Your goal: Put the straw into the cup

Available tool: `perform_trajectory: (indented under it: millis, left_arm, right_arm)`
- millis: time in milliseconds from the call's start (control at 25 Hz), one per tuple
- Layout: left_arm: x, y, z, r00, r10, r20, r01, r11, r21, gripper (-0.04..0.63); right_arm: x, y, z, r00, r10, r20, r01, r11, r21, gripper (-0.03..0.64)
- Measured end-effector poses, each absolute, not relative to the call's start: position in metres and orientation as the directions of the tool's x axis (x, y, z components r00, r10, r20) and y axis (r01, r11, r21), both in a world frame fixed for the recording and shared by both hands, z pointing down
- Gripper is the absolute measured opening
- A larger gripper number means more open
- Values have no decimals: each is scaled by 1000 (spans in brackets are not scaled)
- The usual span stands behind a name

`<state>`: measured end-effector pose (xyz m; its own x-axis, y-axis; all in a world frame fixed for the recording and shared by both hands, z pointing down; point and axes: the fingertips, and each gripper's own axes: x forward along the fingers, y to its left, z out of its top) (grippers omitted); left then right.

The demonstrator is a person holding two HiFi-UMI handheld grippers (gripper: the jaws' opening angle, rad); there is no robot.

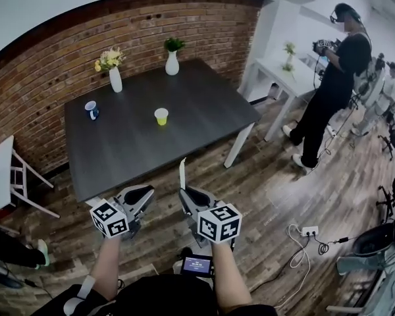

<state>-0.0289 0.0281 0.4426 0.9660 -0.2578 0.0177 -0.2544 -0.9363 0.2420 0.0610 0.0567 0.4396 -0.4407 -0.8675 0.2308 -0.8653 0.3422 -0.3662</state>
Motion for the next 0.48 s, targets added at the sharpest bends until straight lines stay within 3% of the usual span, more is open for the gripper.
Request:
perform_trajectory:
  millis: [480]
  left_arm:
    - [40,-51,452,948,-314,46,-314,-909,275,29]
  right_arm:
    - [134,-28,450,-512,-829,227,-823,396,-408,51]
